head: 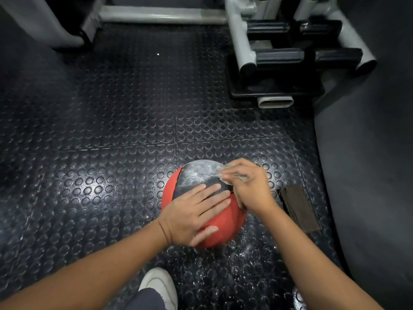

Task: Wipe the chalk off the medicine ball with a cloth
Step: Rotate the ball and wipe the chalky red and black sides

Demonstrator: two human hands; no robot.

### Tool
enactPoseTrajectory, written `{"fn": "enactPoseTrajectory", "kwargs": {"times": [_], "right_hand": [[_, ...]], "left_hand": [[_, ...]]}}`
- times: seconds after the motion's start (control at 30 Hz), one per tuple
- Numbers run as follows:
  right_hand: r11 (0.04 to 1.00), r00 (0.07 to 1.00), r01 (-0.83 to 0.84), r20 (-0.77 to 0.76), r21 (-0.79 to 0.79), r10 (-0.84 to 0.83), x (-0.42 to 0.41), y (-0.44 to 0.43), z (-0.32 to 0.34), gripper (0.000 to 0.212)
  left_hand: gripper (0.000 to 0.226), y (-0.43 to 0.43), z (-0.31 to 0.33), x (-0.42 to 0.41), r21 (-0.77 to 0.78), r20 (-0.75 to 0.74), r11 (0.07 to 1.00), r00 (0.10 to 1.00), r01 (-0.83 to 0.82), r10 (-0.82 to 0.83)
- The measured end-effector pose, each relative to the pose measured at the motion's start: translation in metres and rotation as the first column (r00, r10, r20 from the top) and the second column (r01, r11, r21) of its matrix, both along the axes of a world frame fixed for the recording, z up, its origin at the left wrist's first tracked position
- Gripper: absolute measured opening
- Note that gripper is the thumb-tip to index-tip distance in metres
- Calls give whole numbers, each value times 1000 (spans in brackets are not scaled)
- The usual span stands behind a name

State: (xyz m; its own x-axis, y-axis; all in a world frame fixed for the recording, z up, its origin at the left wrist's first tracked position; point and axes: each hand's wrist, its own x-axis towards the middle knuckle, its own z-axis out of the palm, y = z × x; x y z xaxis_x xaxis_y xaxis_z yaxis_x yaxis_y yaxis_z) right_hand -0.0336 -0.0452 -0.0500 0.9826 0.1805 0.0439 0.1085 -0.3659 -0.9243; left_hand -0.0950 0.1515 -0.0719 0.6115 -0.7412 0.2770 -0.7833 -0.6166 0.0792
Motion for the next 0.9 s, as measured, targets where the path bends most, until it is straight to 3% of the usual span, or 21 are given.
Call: {"fn": "enactPoseTrajectory", "kwargs": {"times": [0.17,0.37,0.47,0.53,0.73,0.9], "right_hand": [[990,984,142,-100,-22,-144,15,-24,-16,32],[988,986,-143,78,-56,147,15,17,2,14],[999,998,38,-59,15,-37,23,-4,-11,16],[994,988,108,-106,-18,-109,25,-19,-18,19],[995,995,-98,8,5,98,17,6,0,17],[996,984,88,-154,-9,-88,25,-28,-26,41]], "left_hand": [[59,-5,0,1,10,5,999,999,33,-33],[59,3,-2,-4,-4,14,1000,1000,9,-9],[58,0,0,2,-3,-13,1000,1000,21,-21],[58,-3,1,6,5,-12,999,999,45,-45],[59,6,-1,-1,-2,5,1000,1000,26,-26],[58,7,-2,0,-15,-2,998,998,62,-62]]}}
